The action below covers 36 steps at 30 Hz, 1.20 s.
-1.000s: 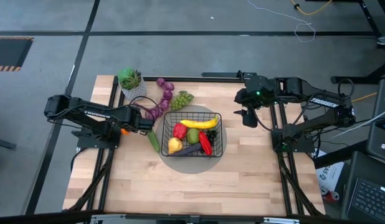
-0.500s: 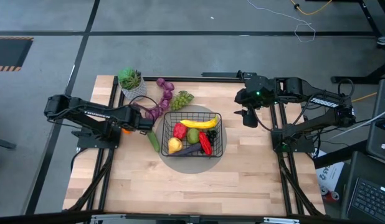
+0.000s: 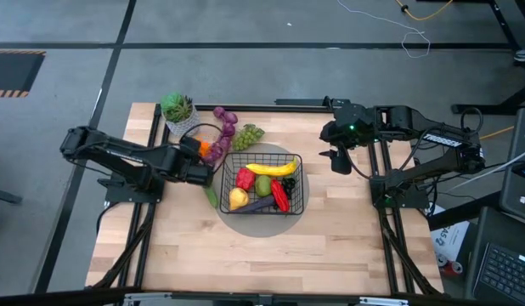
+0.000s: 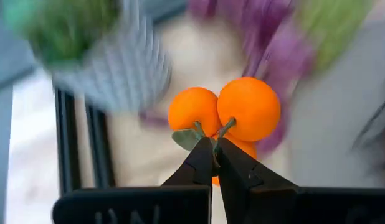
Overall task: Build produce basket
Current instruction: Put the orange tangerines into the black wire basket
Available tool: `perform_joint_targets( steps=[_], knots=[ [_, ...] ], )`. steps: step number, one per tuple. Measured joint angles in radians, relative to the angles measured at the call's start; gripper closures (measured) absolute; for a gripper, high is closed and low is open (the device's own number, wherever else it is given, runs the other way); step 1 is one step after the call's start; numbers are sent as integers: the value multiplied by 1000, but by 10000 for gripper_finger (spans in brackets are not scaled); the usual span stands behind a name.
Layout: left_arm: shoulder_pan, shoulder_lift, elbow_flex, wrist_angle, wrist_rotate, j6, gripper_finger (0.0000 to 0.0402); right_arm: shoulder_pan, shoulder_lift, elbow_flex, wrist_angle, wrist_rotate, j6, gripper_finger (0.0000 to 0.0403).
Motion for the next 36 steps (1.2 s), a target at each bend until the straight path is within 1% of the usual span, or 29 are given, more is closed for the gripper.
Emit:
perform_joint_targets(
  steps=[3, 6, 9, 12, 15, 17, 20, 24, 29, 36],
  knots=[
    [-56, 0, 81, 39, -146, 69, 400, 0, 0, 0, 0, 0, 0, 166],
    [-114, 0, 135, 163, -226, 222, 400, 0, 0, 0, 0, 0, 0, 166],
    [-167, 0, 156, 349, -237, 425, 400, 0, 0, 0, 0, 0, 0, 166],
    [-209, 0, 156, 523, -211, 621, 397, 0, 0, 0, 0, 0, 0, 166],
    [-231, 8, 156, 645, -208, 746, 391, 0, 0, 0, 0, 0, 0, 166],
    [-237, 13, 156, 695, -204, 805, 385, 0, 0, 0, 0, 0, 0, 166],
    [-238, 10, 156, 743, -205, 838, 377, 0, 0, 0, 0, 0, 0, 166],
    [-238, 10, 156, 743, -201, 836, 371, 0, 0, 0, 0, 0, 0, 166],
    [-238, 11, 156, 747, -157, 860, 375, 0, 0, 0, 0, 0, 0, 166],
    [-238, 11, 156, 747, -152, 863, 371, 0, 0, 0, 0, 0, 1, 166]
  ],
)
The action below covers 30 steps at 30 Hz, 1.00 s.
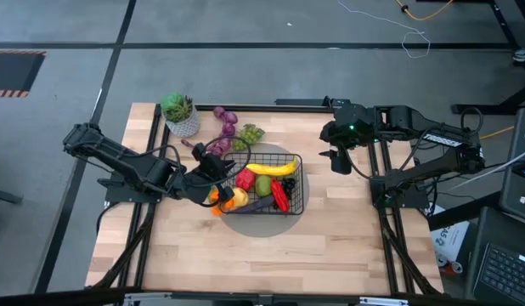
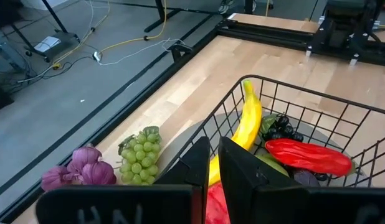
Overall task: Build produce basket
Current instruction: Put the orange tangerines into the black wire basket
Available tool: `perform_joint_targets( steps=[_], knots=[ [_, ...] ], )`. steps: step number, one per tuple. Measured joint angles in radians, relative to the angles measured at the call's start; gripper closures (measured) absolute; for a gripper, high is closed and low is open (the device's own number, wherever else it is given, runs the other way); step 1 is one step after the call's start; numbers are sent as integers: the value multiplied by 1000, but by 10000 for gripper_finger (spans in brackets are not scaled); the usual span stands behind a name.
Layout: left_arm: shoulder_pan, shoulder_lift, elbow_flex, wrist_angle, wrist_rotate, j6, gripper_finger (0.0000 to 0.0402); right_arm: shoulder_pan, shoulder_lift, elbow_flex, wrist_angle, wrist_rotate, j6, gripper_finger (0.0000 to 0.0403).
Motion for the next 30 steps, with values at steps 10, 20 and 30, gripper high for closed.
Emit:
perform_joint_targets(
  steps=[10, 20, 30],
  knots=[
    [-6, 0, -1, -19, 77, -17, 371, 0, 0, 0, 0, 0, 0, 166],
    [-134, -59, -1, -414, 305, -578, 331, 0, 0, 0, -3, 0, 0, 166],
    [-269, -9, -19, -453, 380, -705, 329, 0, 0, 0, -2, 0, 0, 166]
  ],
)
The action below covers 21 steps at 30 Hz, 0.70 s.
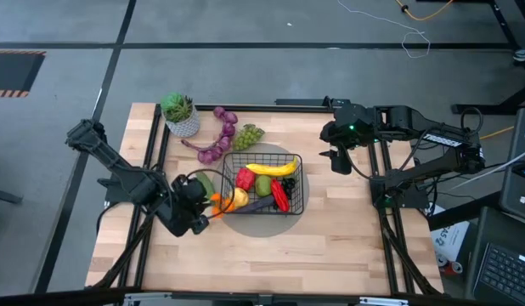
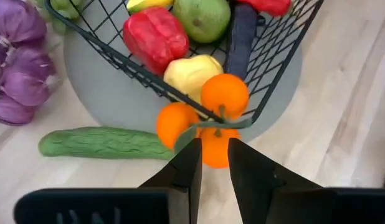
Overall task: Build produce basket
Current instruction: Put the orange tangerines into the black wire basket
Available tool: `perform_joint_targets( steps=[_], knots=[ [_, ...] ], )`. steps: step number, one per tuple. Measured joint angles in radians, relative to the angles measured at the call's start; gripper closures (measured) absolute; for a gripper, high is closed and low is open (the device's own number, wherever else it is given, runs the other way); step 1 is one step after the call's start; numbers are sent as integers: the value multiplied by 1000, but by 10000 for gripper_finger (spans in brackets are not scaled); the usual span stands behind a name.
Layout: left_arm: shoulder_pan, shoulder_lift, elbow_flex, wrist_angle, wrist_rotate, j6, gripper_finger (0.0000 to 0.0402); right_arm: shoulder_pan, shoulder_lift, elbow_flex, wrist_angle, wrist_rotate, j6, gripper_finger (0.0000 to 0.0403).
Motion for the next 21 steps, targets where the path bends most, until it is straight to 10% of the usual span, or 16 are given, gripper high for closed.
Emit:
perform_joint_targets(
  steps=[21],
  knots=[
    [-1, 137, 0, 42, -68, 24, 330, 0, 0, 0, -12, 0, 6, 166]
  ],
)
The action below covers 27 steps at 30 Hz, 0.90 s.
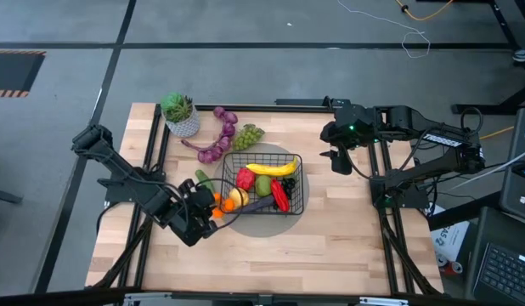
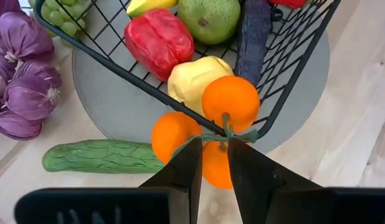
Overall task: Build produce basket
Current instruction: Put the orange tangerines into the black wire basket
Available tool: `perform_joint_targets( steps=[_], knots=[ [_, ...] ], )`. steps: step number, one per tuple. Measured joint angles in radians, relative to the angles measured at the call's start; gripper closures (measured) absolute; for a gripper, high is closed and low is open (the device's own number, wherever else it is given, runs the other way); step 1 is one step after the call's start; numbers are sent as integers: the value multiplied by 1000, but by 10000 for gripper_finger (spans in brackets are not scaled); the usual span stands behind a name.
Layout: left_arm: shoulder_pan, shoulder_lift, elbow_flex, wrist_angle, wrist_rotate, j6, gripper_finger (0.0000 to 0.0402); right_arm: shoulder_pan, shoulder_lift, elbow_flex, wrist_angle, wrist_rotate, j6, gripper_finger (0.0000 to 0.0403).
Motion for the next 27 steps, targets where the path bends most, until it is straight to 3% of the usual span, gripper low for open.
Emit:
perform_joint_targets(
  steps=[10, 27],
  knots=[
    [0, 0, 0, 26, 69, -1, 330, 0, 0, 0, -1, 0, 0, 166],
    [38, 0, 0, 74, 66, 1, 330, 0, 0, 0, -1, 0, 0, 166]
  ],
)
